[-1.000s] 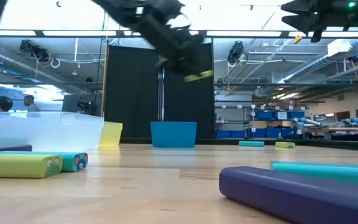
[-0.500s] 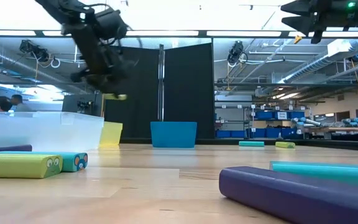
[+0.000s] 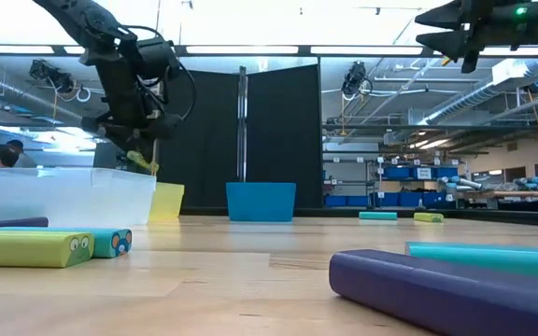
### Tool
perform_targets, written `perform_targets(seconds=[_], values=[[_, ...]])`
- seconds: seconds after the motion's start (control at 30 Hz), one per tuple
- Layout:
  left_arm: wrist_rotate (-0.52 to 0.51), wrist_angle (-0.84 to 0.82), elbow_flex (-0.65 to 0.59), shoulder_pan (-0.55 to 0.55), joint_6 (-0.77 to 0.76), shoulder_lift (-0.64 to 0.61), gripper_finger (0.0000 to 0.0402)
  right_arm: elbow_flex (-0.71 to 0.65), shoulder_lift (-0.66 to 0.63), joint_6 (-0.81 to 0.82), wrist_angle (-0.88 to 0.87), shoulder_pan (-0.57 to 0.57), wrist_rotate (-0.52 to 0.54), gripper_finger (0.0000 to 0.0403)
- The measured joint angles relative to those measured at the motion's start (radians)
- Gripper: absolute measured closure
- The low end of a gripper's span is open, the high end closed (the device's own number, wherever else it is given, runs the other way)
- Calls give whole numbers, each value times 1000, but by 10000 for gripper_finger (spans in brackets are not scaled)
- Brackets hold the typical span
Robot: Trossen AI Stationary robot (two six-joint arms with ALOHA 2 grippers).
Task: Sort blocks
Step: Put the green block into the yellow bin, then put the blue block into the white bin
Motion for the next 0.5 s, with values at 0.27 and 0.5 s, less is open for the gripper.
perform_targets(seconds=[0.27, 0.5], values=[[-29, 3, 0, 2, 32, 0, 219, 0, 78, 11, 2, 42, 0, 169], [-42, 114, 0, -39, 109, -8, 177, 0, 157, 41, 2, 111, -24, 169]])
